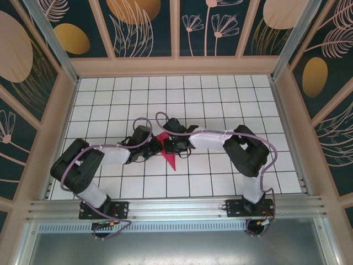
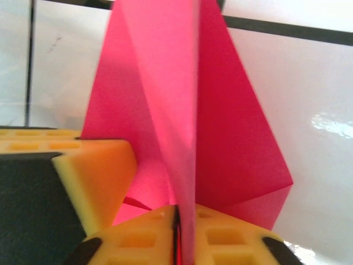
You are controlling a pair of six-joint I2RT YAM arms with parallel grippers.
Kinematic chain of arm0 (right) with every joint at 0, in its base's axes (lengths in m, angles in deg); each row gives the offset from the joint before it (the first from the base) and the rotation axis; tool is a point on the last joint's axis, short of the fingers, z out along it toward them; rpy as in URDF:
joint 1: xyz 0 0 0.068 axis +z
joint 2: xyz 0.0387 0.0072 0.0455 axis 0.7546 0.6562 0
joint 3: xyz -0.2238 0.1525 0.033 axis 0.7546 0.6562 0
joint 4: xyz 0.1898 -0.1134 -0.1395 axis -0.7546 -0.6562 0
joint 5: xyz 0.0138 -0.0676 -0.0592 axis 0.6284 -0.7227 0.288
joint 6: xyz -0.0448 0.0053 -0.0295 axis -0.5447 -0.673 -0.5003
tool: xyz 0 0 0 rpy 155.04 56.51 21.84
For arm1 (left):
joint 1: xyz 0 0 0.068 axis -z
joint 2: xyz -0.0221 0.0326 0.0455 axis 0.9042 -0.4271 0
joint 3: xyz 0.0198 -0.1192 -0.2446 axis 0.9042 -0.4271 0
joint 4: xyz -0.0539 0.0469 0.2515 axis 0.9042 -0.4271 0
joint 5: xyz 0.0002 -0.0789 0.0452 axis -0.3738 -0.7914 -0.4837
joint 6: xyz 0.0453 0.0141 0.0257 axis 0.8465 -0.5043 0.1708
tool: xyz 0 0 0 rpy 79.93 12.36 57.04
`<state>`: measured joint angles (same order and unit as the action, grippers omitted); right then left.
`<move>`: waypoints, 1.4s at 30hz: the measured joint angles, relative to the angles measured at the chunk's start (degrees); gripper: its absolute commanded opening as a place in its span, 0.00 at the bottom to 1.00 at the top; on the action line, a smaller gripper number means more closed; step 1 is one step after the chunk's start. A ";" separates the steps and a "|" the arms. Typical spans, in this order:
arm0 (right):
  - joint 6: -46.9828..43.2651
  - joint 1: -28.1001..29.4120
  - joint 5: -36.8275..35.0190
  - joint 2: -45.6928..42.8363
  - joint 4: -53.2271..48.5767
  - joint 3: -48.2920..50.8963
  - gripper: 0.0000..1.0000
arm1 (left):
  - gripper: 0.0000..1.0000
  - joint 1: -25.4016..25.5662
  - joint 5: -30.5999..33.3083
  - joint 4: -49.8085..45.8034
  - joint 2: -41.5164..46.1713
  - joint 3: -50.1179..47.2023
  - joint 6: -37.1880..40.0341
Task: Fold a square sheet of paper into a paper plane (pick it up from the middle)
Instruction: Move a paper plane to the center of the table.
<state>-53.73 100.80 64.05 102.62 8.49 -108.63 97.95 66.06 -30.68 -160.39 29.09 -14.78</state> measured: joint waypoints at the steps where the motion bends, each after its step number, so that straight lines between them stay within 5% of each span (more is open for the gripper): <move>1: 0.26 0.22 -0.81 0.24 -0.81 -0.52 0.05 | 0.19 0.00 0.15 0.00 0.11 -0.11 0.02; 5: 1.36 1.14 -5.73 0.74 -5.55 -3.32 0.00 | 0.48 0.00 0.74 0.15 1.99 -0.87 -0.28; 10: 2.45 1.18 -13.92 0.72 -13.09 -7.37 0.00 | 0.55 0.00 2.36 0.46 8.02 -2.49 -0.76; 16: 3.13 -2.05 -18.34 0.61 -16.46 -9.25 0.03 | 0.56 0.00 5.97 0.31 13.68 -2.64 -0.72; 28: 3.76 -4.74 -19.02 4.26 -17.57 -11.21 0.26 | 0.58 0.00 8.35 -1.27 15.41 -2.80 -0.37; 42: 3.69 -5.66 -15.74 5.03 -15.45 -8.74 0.32 | 0.60 0.00 7.87 -1.25 13.29 -2.80 -0.37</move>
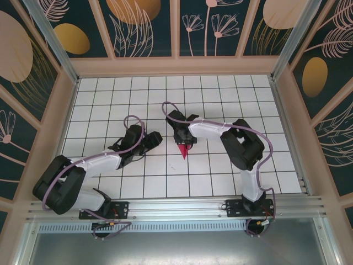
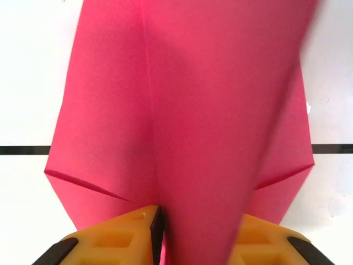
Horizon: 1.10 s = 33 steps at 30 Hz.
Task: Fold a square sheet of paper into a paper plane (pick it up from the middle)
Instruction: Move a paper plane to the center of the table.
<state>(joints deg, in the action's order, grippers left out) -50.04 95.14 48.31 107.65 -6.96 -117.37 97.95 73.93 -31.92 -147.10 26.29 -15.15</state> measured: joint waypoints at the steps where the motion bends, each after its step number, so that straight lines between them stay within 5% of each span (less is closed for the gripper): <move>1: 0.02 0.00 -0.02 0.00 0.24 0.11 0.35 | 0.60 0.00 -0.07 0.00 -0.04 0.00 0.00; 33: -3.30 0.68 -1.16 1.77 1.20 -0.63 0.34 | 0.61 0.00 -0.66 0.00 -1.14 0.39 0.00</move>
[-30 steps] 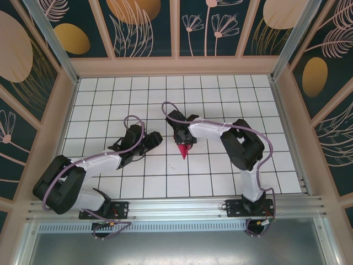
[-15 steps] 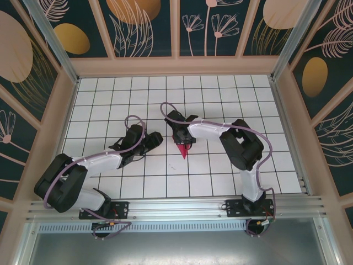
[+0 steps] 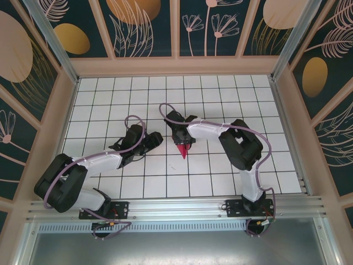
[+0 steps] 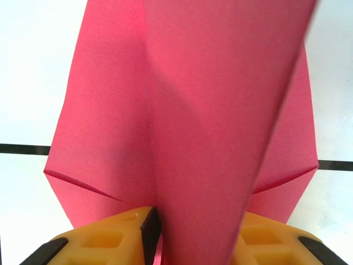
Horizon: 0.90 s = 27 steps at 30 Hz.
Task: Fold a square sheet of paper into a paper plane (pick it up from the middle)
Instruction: Move a paper plane to the center of the table.
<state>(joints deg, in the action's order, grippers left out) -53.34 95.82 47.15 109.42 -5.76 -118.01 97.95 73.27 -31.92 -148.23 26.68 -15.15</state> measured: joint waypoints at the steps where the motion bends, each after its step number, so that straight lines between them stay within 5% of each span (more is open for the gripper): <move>1: -0.31 0.11 -0.37 0.33 -0.48 -0.48 0.34 | 0.61 0.00 0.04 -0.02 0.02 0.00 0.00; 11: -2.78 -1.33 1.70 1.53 -0.90 -2.51 0.30 | 0.61 0.00 4.76 -3.48 5.20 0.00 0.44; 27: -2.95 -2.16 2.34 2.67 -4.22 -7.06 0.39 | 0.61 0.00 6.49 -5.07 6.38 0.11 1.36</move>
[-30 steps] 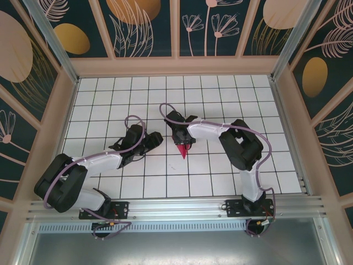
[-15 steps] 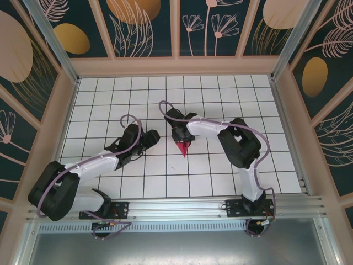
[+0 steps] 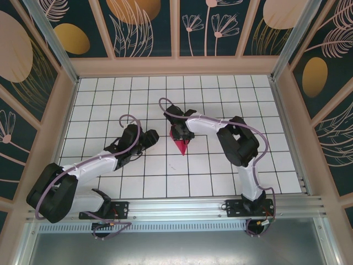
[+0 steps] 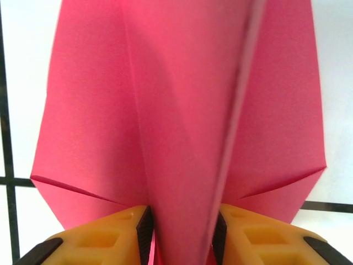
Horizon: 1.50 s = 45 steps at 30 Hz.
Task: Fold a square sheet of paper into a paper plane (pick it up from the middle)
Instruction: Move a paper plane to the center of the table.
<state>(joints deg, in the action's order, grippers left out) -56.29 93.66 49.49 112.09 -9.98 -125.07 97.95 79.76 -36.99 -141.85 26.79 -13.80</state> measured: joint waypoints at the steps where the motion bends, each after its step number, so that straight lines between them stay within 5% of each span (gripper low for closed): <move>1: -0.04 -0.02 -0.37 0.04 -0.50 -0.35 0.40 | 0.61 0.00 0.17 -0.13 0.00 0.02 0.09; 10: -1.11 -0.11 -2.12 0.04 -3.43 -2.36 0.42 | 0.61 0.00 0.61 -0.55 0.00 0.07 0.20; 12: -0.98 -0.11 -2.32 0.02 -3.87 -2.60 0.55 | 0.61 0.00 0.61 -0.59 0.00 0.15 0.20; 18: -1.31 -0.11 -3.72 -2.19 -5.20 -3.23 0.56 | 0.61 0.00 0.63 -1.09 0.00 1.01 0.87; 24: -1.51 0.07 -9.62 -13.57 -4.52 -2.73 0.57 | 0.65 0.00 2.84 -2.12 0.79 1.11 2.32; 28: -3.06 -0.72 -18.71 -30.88 4.50 8.13 0.65 | 0.76 -0.02 8.90 -5.40 4.44 1.60 6.01; 32: -4.33 -8.31 -25.83 -44.85 14.03 22.21 0.70 | 0.98 -1.29 18.82 -7.89 10.16 1.90 12.13; 37: -8.98 -25.31 -29.18 -46.84 28.94 41.16 0.76 | 0.98 -8.44 29.97 -5.88 18.12 -0.96 21.66; 45: -19.47 -36.72 -19.91 -44.11 56.46 60.00 0.78 | 0.98 -19.80 35.47 3.93 15.23 -8.48 33.35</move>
<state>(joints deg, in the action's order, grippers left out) -75.76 56.94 29.58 67.98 46.48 -65.07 78.15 115.24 -33.06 -126.62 18.31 19.56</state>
